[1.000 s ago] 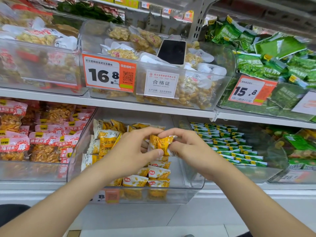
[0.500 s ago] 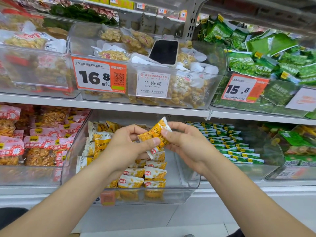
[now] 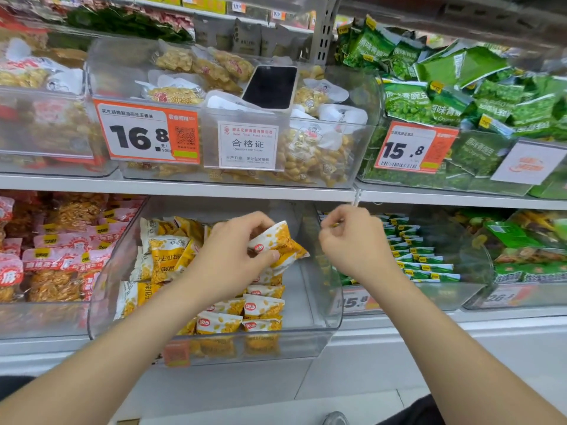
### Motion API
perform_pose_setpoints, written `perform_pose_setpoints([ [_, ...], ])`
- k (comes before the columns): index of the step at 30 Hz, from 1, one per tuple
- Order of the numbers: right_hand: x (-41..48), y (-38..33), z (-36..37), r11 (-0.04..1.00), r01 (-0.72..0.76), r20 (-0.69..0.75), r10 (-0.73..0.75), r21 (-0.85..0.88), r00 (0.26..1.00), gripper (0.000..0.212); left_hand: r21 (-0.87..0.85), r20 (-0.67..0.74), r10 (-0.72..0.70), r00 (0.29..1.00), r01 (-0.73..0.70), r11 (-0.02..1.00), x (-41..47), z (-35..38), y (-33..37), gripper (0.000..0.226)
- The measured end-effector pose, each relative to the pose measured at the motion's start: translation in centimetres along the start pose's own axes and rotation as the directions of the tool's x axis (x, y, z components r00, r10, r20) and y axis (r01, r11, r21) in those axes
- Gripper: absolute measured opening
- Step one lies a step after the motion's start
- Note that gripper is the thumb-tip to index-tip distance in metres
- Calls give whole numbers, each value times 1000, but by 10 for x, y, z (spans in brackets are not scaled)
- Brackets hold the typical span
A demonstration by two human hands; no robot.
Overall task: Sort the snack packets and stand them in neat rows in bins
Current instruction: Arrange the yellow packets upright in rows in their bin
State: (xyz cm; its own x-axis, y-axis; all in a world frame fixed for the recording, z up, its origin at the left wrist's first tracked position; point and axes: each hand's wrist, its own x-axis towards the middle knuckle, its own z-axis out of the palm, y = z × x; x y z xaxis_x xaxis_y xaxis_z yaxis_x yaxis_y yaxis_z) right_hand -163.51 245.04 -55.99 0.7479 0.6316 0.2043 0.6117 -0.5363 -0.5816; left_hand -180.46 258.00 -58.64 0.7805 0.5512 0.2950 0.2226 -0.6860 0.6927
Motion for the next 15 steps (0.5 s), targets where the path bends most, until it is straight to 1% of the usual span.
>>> perform_pose_setpoints([
  [1, 2, 5, 3, 999, -31, 57, 34, -45, 998, 11, 66, 34, 16, 999, -18, 998, 11, 6, 1, 18],
  [2, 4, 9, 8, 995, -77, 125, 84, -64, 989, 20, 115, 59, 25, 998, -32, 993, 23, 13, 2, 19],
  [4, 8, 15, 14, 986, -168, 241, 168, -18, 956, 38, 198, 77, 24, 997, -39, 979, 47, 30, 1, 26],
  [6, 13, 21, 16, 976, -218, 312, 199, 27, 929, 46, 271, 91, -32, 995, 6, 963, 69, 46, -3, 39],
  [8, 18, 29, 18, 971, -230, 351, 194, 63, 916, 42, 302, 120, -115, 986, 74, 950, 88, 59, -10, 43],
  [11, 22, 38, 19, 977, -196, 387, 150, 82, 910, 34, 335, 127, -230, 965, 176, 925, 110, 75, -22, 39],
  [13, 25, 40, 20, 979, -179, 392, 129, 93, 911, 30, 374, 99, -268, 958, 213, 902, 120, 85, -28, 38],
  [15, 27, 41, 22, 979, -175, 393, 122, 101, 911, 28, 466, 80, -296, 952, 227, 855, 126, 93, -32, 36],
])
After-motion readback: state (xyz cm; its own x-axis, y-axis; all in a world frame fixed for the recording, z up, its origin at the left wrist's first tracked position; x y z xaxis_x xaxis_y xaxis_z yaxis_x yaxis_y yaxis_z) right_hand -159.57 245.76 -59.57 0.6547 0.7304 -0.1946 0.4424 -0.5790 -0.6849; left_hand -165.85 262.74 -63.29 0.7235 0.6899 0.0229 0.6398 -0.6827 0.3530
